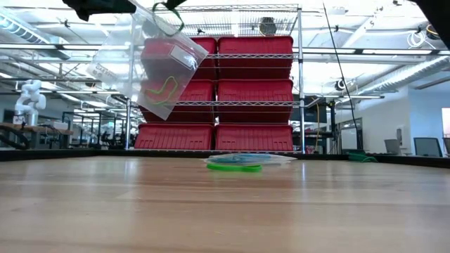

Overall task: Sort rubber bands
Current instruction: Put the green rubber band into the open transparent zip lock bag

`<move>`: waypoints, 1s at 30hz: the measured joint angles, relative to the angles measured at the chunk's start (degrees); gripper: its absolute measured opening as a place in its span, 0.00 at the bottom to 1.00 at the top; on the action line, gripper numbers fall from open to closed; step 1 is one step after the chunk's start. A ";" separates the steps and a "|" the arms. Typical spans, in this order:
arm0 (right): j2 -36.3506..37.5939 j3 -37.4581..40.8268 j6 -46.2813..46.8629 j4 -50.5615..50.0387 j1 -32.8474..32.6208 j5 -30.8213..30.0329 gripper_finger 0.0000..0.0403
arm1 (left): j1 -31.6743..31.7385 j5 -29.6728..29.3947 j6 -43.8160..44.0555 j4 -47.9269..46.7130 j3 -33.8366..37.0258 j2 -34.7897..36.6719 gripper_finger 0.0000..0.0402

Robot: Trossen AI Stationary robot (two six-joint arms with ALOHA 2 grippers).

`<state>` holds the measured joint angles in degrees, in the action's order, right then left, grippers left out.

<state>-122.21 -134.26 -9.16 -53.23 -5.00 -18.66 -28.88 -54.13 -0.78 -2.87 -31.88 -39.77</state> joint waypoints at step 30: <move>-2.95 0.00 -1.66 -0.18 3.44 12.68 0.08 | 0.00 2.02 -0.17 1.05 0.00 0.00 0.00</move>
<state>-125.16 -134.26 -10.82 -53.42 -1.56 -5.99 -28.88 -52.11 -0.95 -1.83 -31.88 -39.77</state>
